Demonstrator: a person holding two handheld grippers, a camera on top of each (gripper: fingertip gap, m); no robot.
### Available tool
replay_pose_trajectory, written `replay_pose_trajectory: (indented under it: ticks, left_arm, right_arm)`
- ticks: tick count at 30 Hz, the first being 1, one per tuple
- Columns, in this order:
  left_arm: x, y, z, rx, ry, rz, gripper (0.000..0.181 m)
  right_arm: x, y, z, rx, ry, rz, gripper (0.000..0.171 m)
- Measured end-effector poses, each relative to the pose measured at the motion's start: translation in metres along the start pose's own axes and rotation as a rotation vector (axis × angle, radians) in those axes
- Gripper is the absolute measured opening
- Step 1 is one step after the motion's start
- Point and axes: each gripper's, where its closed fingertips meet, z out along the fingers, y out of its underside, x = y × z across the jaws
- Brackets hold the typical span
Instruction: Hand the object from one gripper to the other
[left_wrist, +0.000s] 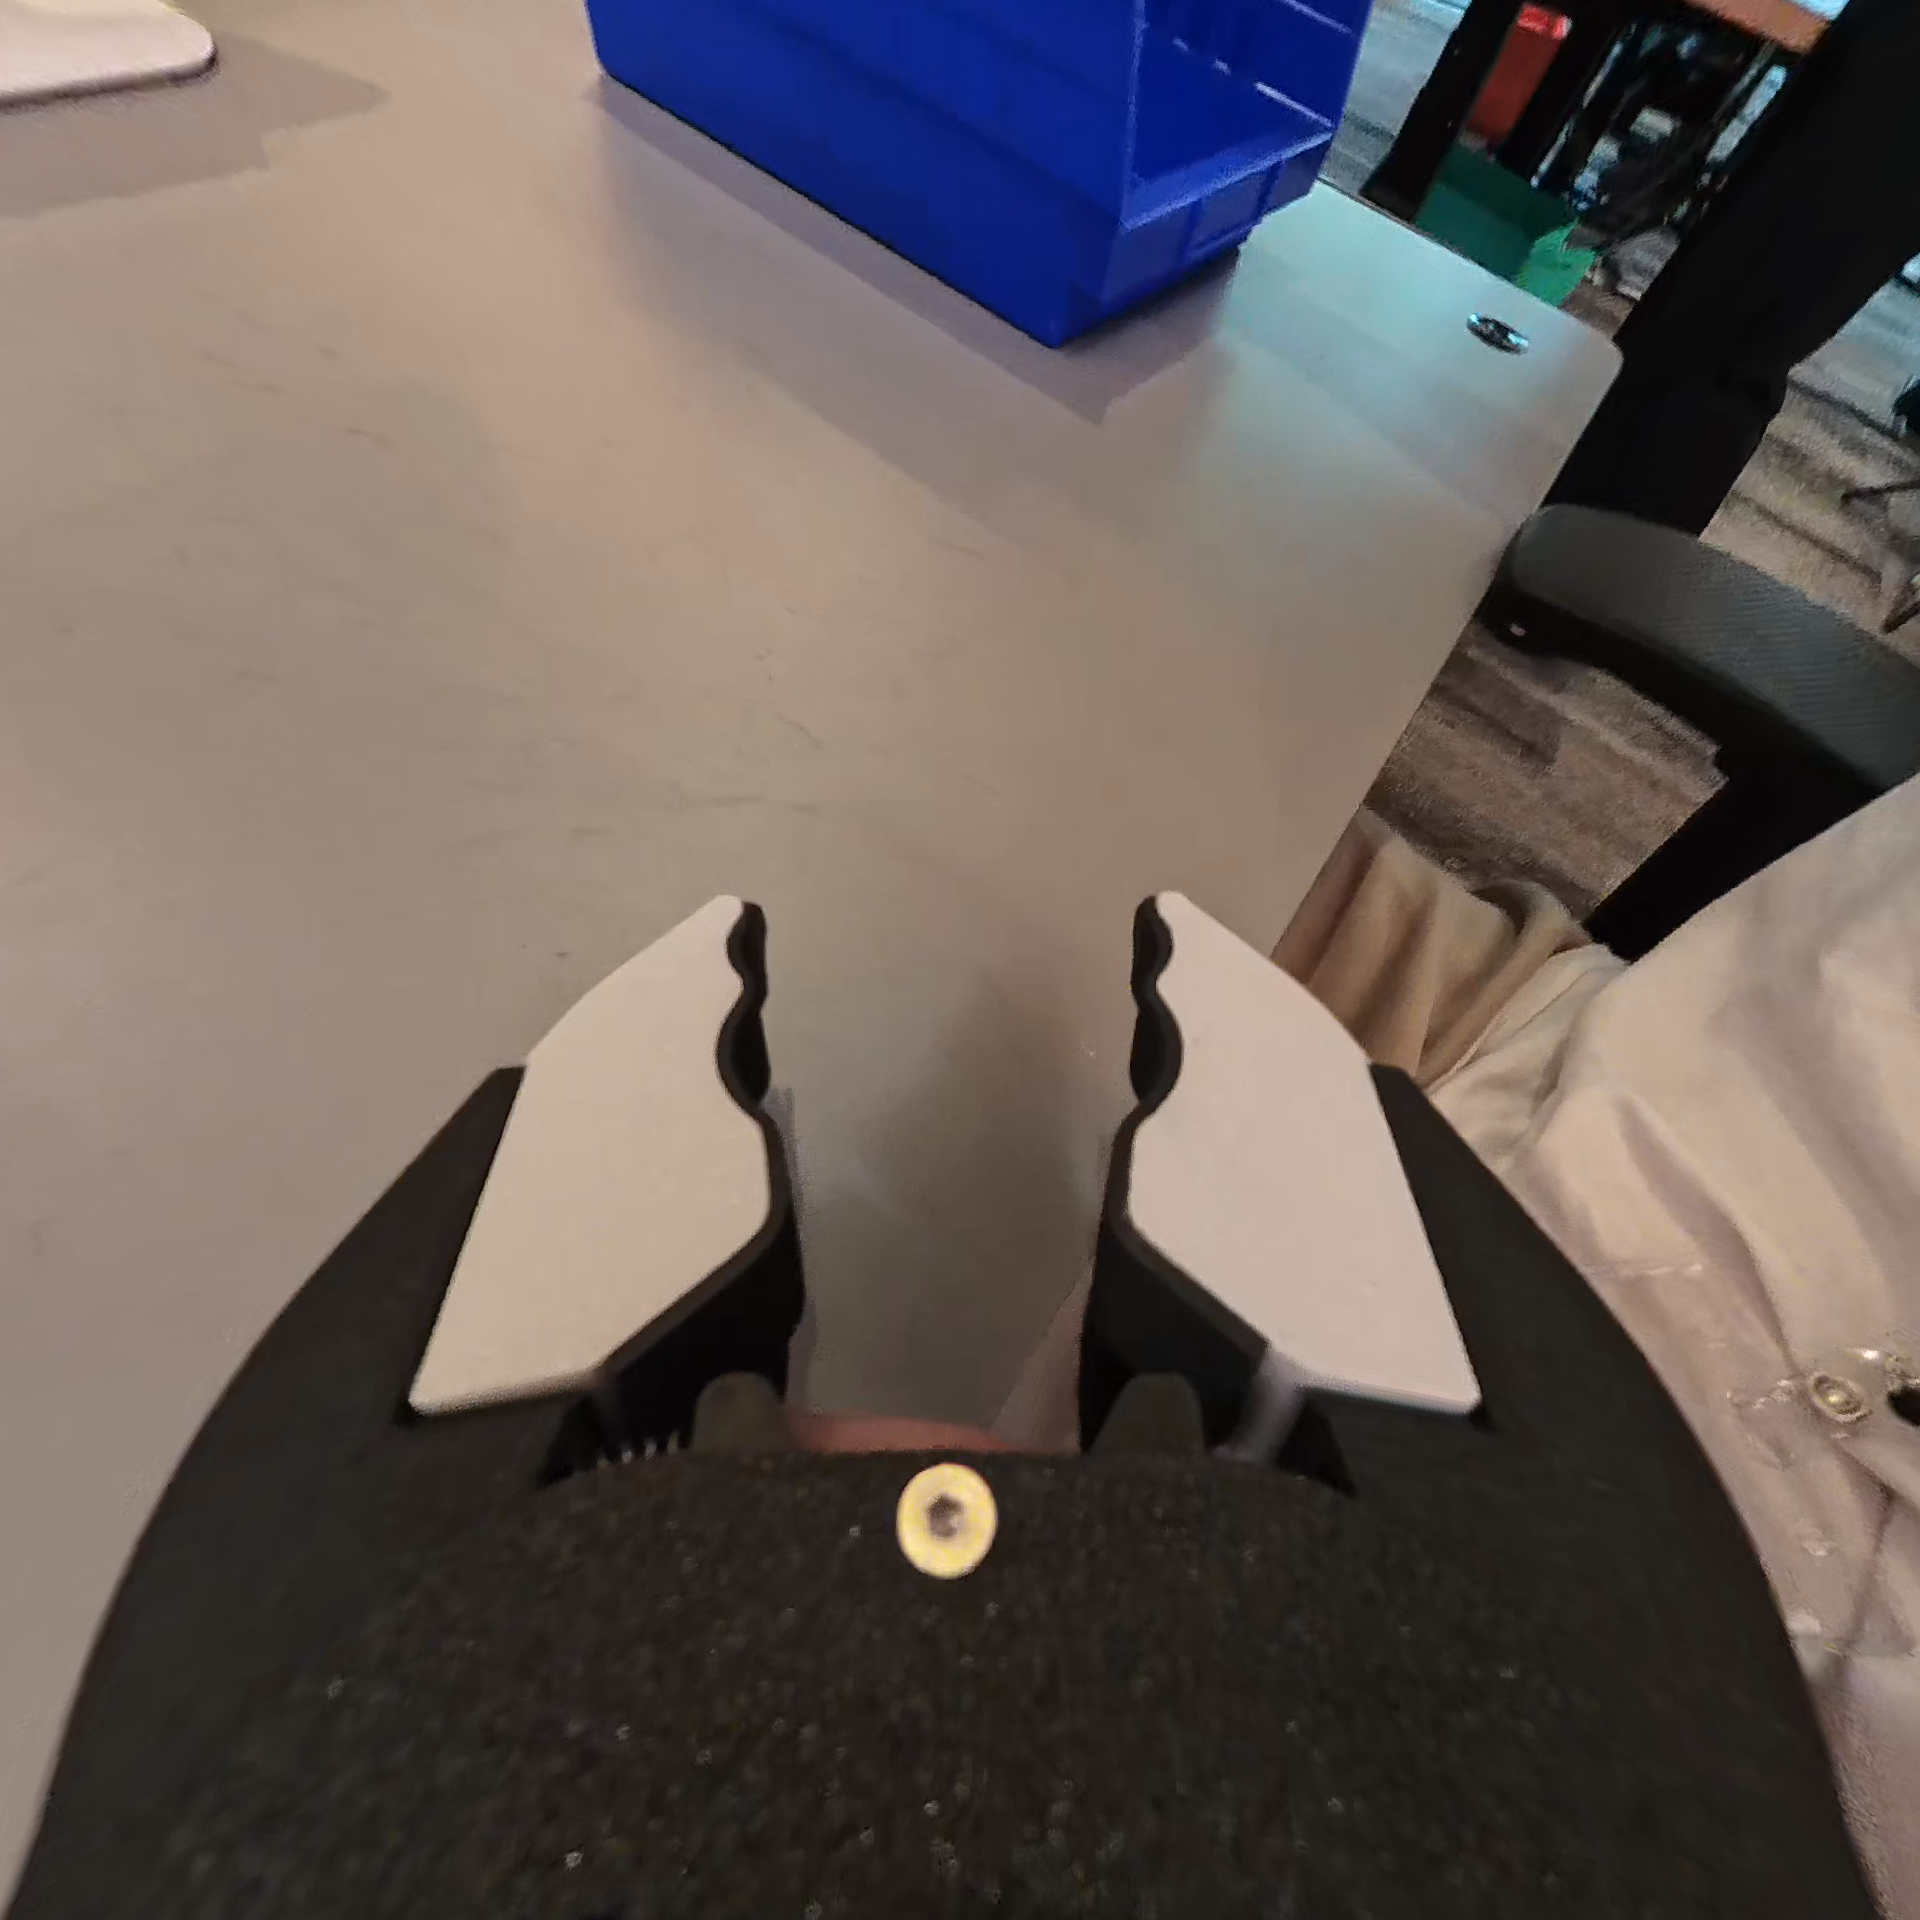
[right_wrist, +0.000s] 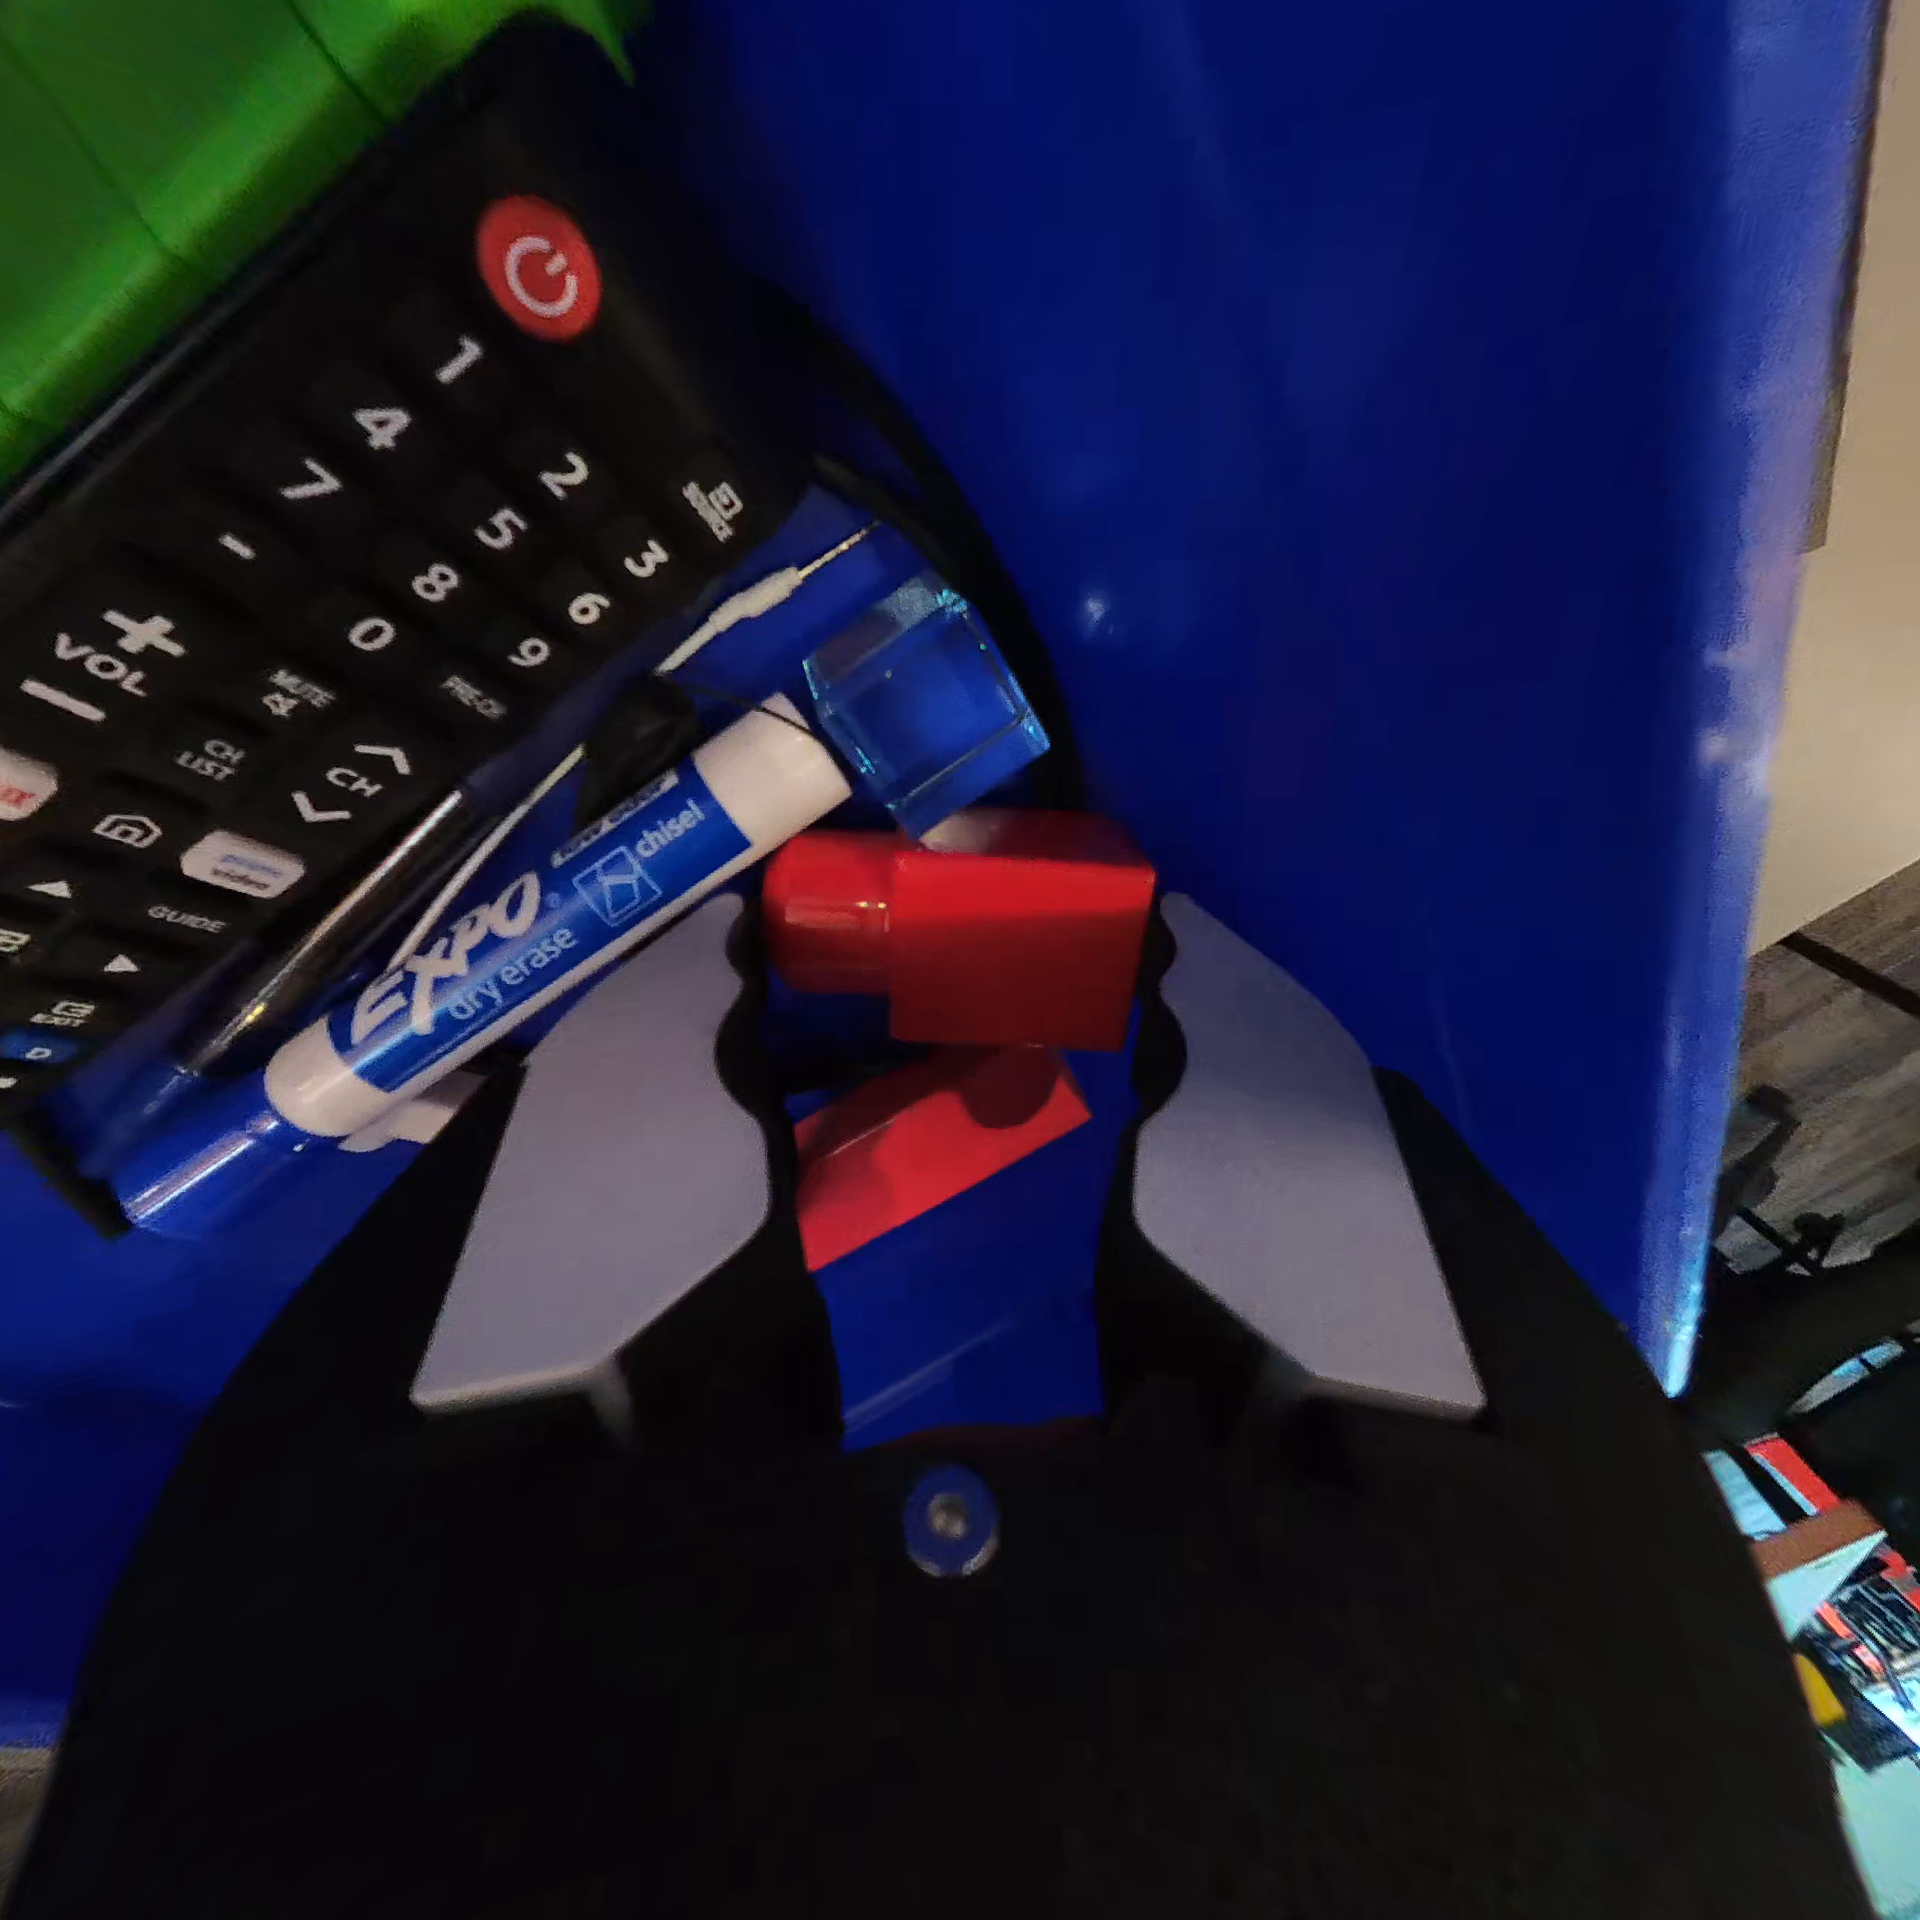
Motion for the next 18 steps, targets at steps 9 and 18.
replay_pose_trajectory:
  ticks: [9, 18]
  left_arm:
    - [-0.019, 0.003, -0.01, -0.023, -0.059, -0.084, 0.062]
    - [-0.049, -0.031, -0.027, 0.147, -0.147, -0.053, 0.058]
  right_arm:
    - [-0.011, 0.0, -0.124, 0.393, 0.306, 0.198, 0.07]
    - [-0.37, -0.097, -0.238, 1.326, -0.903, 0.375, 0.048]
